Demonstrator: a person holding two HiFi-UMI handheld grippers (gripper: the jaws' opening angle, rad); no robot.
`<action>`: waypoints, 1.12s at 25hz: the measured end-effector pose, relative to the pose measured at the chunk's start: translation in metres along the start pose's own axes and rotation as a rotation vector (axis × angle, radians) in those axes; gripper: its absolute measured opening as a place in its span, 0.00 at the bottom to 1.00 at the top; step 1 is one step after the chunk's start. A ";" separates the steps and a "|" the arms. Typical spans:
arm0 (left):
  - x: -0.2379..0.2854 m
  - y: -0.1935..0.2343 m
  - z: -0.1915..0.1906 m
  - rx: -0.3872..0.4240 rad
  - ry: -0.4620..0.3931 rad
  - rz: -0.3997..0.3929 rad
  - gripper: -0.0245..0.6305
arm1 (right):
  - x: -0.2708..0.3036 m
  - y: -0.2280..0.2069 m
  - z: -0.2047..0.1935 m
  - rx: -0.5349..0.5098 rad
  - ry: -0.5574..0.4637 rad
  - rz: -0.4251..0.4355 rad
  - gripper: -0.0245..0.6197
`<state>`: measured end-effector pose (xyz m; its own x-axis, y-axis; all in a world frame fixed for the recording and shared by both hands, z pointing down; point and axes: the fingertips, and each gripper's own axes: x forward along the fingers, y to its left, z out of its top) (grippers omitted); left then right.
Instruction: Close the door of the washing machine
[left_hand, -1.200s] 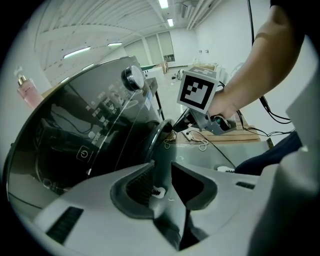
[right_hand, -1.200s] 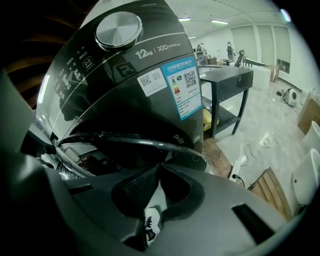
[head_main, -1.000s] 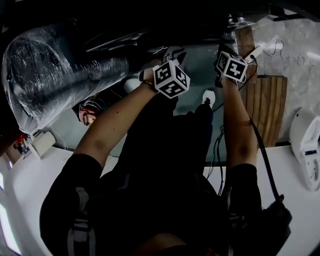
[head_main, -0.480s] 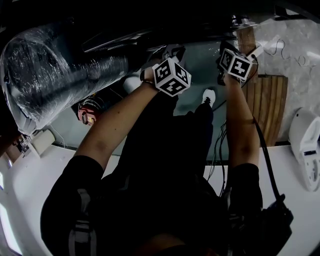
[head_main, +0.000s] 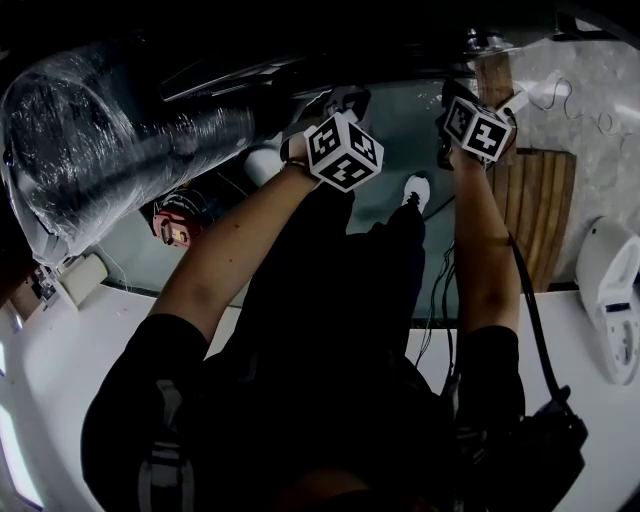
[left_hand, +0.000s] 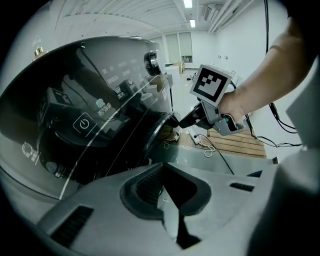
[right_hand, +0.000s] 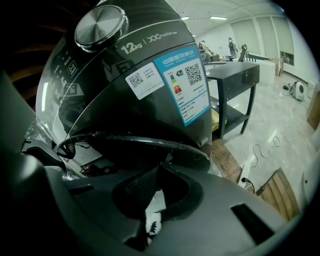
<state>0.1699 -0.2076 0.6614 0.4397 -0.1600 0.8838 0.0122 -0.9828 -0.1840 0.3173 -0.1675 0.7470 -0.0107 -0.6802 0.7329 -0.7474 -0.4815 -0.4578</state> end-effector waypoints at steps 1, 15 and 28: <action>0.000 0.000 0.001 -0.006 0.000 0.002 0.04 | 0.000 0.000 -0.001 0.013 0.004 0.004 0.04; -0.005 0.010 0.006 -0.040 -0.005 0.027 0.04 | 0.005 -0.004 0.004 -0.055 0.021 0.017 0.05; -0.046 -0.020 0.001 -0.250 -0.033 -0.030 0.04 | -0.060 0.008 -0.003 -0.187 0.014 0.057 0.05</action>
<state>0.1502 -0.1806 0.6244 0.4715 -0.1310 0.8721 -0.1948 -0.9800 -0.0419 0.3099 -0.1289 0.7014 -0.0649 -0.6949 0.7162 -0.8555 -0.3307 -0.3984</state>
